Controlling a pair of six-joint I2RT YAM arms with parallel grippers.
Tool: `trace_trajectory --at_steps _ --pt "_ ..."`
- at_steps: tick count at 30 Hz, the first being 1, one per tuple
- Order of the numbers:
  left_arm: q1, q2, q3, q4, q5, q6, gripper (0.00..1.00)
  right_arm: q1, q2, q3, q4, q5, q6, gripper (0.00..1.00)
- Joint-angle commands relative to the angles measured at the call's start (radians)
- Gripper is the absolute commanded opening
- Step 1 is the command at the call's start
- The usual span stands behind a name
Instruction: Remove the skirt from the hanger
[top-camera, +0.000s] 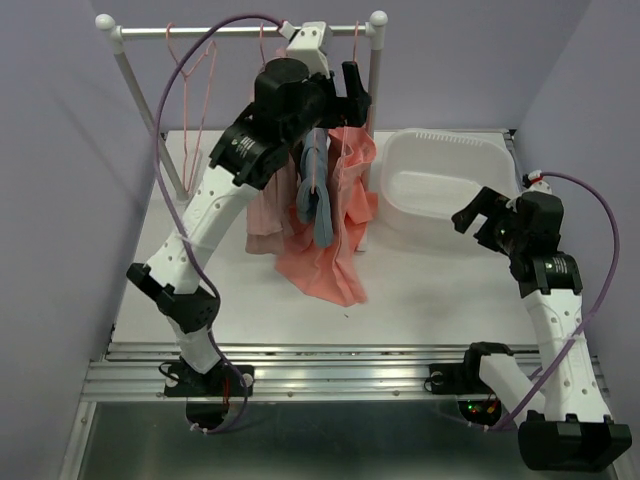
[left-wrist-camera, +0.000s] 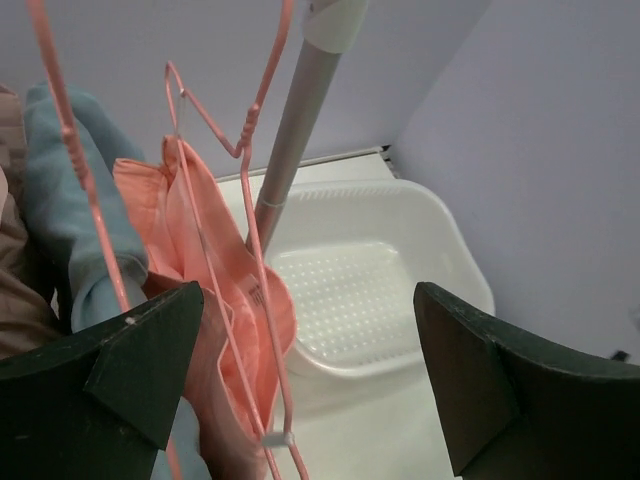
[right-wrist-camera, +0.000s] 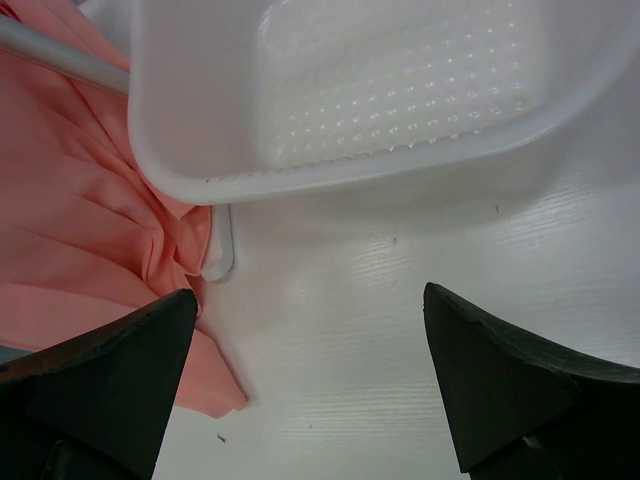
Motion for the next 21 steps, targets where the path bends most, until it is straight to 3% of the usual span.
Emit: trace_trajectory --at_steps 1,6,9,14,19,21 --pt "-0.017 0.035 0.117 0.051 -0.115 0.116 0.99 -0.004 -0.041 -0.006 0.037 -0.010 -0.022 1.00" --pt "-0.022 0.104 0.119 0.113 -0.121 0.153 0.99 -0.004 -0.056 -0.023 0.046 0.009 -0.021 1.00" --pt "-0.023 0.145 0.131 0.120 -0.208 0.158 0.99 -0.004 -0.057 -0.023 0.048 0.011 -0.019 1.00" --pt "-0.023 0.191 0.136 0.146 -0.261 0.179 0.82 -0.004 -0.062 -0.023 0.048 0.014 -0.019 1.00" --pt "-0.023 0.225 0.144 0.177 -0.227 0.195 0.81 -0.004 -0.064 -0.021 0.048 0.019 -0.021 1.00" --pt "-0.023 0.231 0.150 0.182 -0.215 0.193 0.75 -0.004 -0.062 -0.023 0.049 0.016 -0.021 1.00"
